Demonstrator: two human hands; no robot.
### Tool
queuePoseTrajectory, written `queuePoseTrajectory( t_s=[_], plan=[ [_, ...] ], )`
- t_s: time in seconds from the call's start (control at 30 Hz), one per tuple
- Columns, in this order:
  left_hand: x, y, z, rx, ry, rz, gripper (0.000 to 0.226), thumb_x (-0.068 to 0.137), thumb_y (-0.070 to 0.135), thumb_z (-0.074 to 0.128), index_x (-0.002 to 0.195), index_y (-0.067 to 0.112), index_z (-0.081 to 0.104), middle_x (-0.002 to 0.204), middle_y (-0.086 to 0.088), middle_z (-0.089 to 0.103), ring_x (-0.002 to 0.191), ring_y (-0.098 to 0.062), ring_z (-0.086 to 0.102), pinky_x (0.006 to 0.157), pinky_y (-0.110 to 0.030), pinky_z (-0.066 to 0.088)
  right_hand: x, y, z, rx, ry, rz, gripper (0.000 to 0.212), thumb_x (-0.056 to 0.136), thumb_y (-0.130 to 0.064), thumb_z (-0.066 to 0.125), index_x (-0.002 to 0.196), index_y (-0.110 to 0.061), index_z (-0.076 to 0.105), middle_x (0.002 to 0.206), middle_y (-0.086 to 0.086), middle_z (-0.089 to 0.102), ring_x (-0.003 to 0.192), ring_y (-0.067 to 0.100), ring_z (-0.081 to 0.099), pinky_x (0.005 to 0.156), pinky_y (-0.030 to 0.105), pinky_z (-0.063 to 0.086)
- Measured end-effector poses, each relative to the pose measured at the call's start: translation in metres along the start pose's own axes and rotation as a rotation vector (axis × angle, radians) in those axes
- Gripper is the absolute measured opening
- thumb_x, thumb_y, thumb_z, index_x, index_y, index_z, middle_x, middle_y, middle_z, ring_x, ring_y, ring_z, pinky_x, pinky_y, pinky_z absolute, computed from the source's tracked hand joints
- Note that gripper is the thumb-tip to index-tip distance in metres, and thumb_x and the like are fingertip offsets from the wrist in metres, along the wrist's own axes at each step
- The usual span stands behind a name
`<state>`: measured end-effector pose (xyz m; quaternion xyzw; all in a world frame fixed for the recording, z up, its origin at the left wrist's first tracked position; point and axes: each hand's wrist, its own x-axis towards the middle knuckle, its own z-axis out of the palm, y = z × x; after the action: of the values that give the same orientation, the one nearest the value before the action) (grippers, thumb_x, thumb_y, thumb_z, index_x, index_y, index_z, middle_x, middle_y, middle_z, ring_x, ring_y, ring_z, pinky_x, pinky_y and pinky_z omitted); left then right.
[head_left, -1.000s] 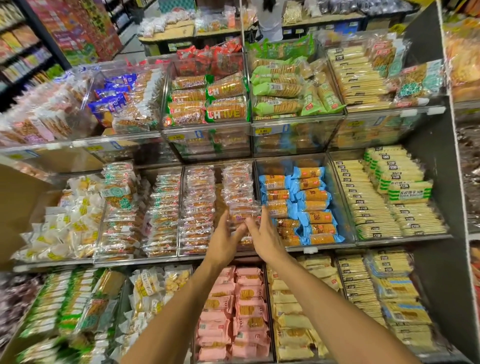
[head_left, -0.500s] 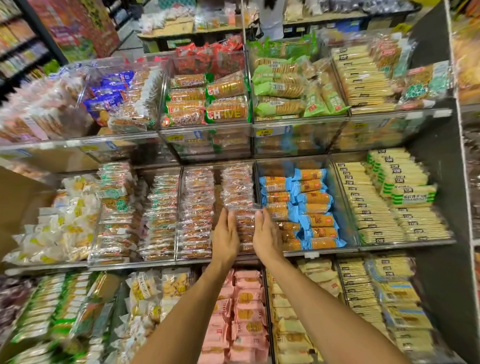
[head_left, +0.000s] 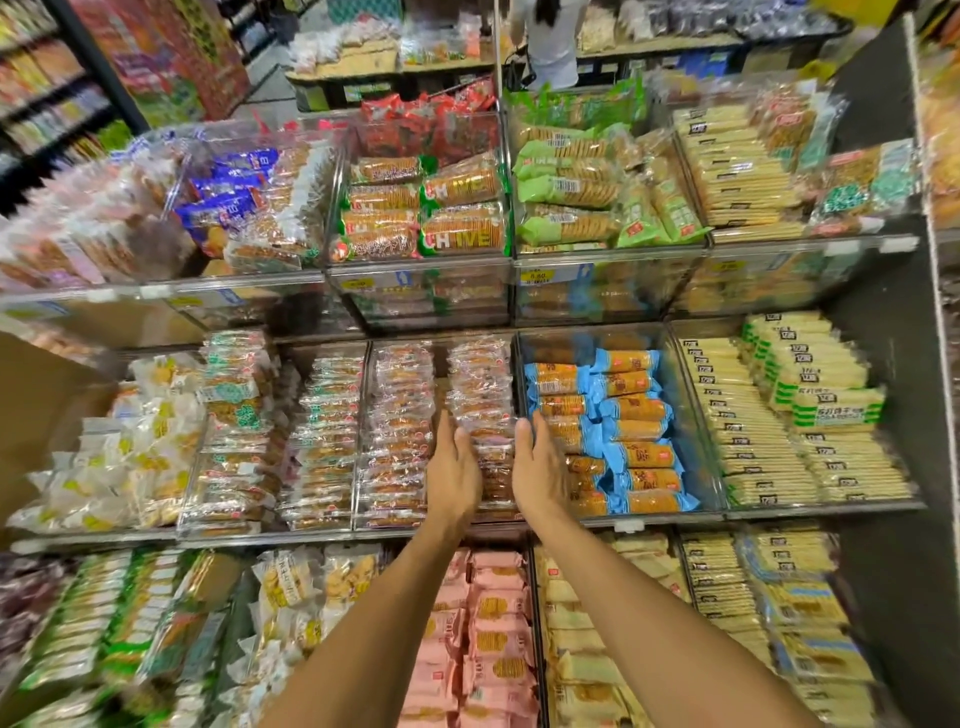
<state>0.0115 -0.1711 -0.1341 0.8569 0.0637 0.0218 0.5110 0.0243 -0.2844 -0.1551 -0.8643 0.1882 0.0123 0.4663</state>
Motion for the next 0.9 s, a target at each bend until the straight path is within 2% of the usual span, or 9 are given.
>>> queuePoseTrajectory(
  t_s=[0.03, 0.1, 0.17, 0.3, 0.37, 0.6, 0.7, 0.8, 0.9],
  plan=[
    [0.002, -0.002, 0.0, -0.033, 0.007, -0.006, 0.054, 0.115, 0.029, 0.025, 0.164, 0.007, 0.017, 0.134, 0.008, 0.056, 0.108, 0.029, 0.046, 0.089, 0.008, 0.029, 0.001, -0.001, 0.002, 0.007, -0.013, -0.003, 0.066, 0.109, -0.059, 0.021, 0.166, -0.025, 0.024, 0.168, 0.007, 0.033, 0.154, 0.029, 0.032, 0.122, 0.046, 0.029],
    [0.004, -0.002, -0.001, -0.091, 0.0, -0.014, 0.06, 0.114, 0.042, 0.022, 0.167, 0.017, 0.011, 0.166, 0.003, 0.032, 0.146, 0.004, 0.031, 0.116, -0.011, 0.025, 0.001, -0.001, 0.004, 0.02, -0.023, -0.024, 0.063, 0.11, -0.055, 0.021, 0.167, -0.026, 0.02, 0.169, 0.006, 0.03, 0.155, 0.029, 0.029, 0.123, 0.046, 0.028],
    [0.009, -0.008, 0.0, -0.123, -0.023, -0.014, 0.063, 0.112, 0.049, 0.025, 0.167, 0.022, 0.01, 0.171, 0.007, 0.016, 0.154, -0.005, 0.018, 0.122, -0.021, 0.02, 0.0, 0.002, 0.004, 0.036, -0.022, -0.034, 0.061, 0.112, -0.051, 0.024, 0.167, -0.026, 0.018, 0.17, 0.006, 0.03, 0.155, 0.028, 0.029, 0.123, 0.045, 0.029],
    [0.02, -0.018, 0.002, -0.048, -0.04, 0.027, 0.056, 0.113, 0.041, 0.036, 0.165, 0.023, 0.026, 0.164, 0.012, 0.03, 0.146, 0.002, 0.027, 0.106, 0.003, 0.024, 0.002, 0.004, 0.008, 0.072, -0.026, -0.05, 0.06, 0.113, -0.046, 0.03, 0.167, -0.026, 0.017, 0.171, 0.004, 0.027, 0.156, 0.026, 0.028, 0.121, 0.04, 0.03],
    [0.023, -0.023, 0.004, -0.036, -0.038, 0.052, 0.053, 0.114, 0.037, 0.037, 0.164, 0.021, 0.03, 0.163, 0.011, 0.033, 0.148, -0.001, 0.03, 0.106, 0.004, 0.024, 0.003, 0.005, 0.008, 0.093, -0.013, -0.048, 0.06, 0.112, -0.046, 0.033, 0.167, -0.028, 0.018, 0.17, 0.002, 0.029, 0.155, 0.024, 0.03, 0.119, 0.037, 0.031],
    [0.014, -0.015, 0.007, 0.052, -0.005, 0.055, 0.064, 0.111, 0.052, 0.023, 0.167, 0.022, 0.016, 0.166, -0.004, 0.037, 0.144, -0.025, 0.048, 0.118, -0.037, 0.041, -0.002, -0.003, 0.006, 0.021, -0.004, -0.014, 0.061, 0.111, -0.051, 0.029, 0.167, -0.033, 0.014, 0.166, 0.007, 0.035, 0.15, 0.03, 0.038, 0.114, 0.045, 0.039],
    [0.01, -0.008, 0.002, 0.126, -0.03, 0.065, 0.065, 0.112, 0.048, 0.023, 0.168, 0.018, 0.005, 0.147, -0.02, 0.057, 0.119, -0.037, 0.065, 0.097, -0.054, 0.057, -0.003, -0.005, -0.003, -0.022, -0.014, -0.018, 0.063, 0.11, -0.054, 0.032, 0.167, -0.029, 0.019, 0.167, 0.01, 0.033, 0.153, 0.032, 0.032, 0.119, 0.05, 0.033],
    [0.006, 0.013, -0.01, 0.24, -0.041, 0.137, 0.057, 0.112, 0.042, 0.029, 0.159, 0.01, 0.027, 0.145, -0.018, 0.054, 0.126, -0.03, 0.06, 0.104, -0.042, 0.055, -0.003, -0.014, -0.021, -0.126, 0.014, -0.106, 0.063, 0.109, -0.053, 0.036, 0.164, -0.024, 0.026, 0.168, 0.006, 0.034, 0.153, 0.029, 0.032, 0.121, 0.049, 0.033],
    [0.01, 0.043, -0.039, 0.404, 0.028, 0.24, 0.034, 0.11, 0.026, 0.046, 0.141, 0.013, 0.049, 0.143, -0.009, 0.052, 0.11, -0.015, 0.058, 0.098, -0.024, 0.052, 0.004, -0.03, -0.044, -0.321, 0.025, -0.26, 0.059, 0.109, -0.048, 0.041, 0.16, -0.019, 0.036, 0.165, 0.004, 0.038, 0.152, 0.028, 0.033, 0.123, 0.045, 0.028]
  ],
)
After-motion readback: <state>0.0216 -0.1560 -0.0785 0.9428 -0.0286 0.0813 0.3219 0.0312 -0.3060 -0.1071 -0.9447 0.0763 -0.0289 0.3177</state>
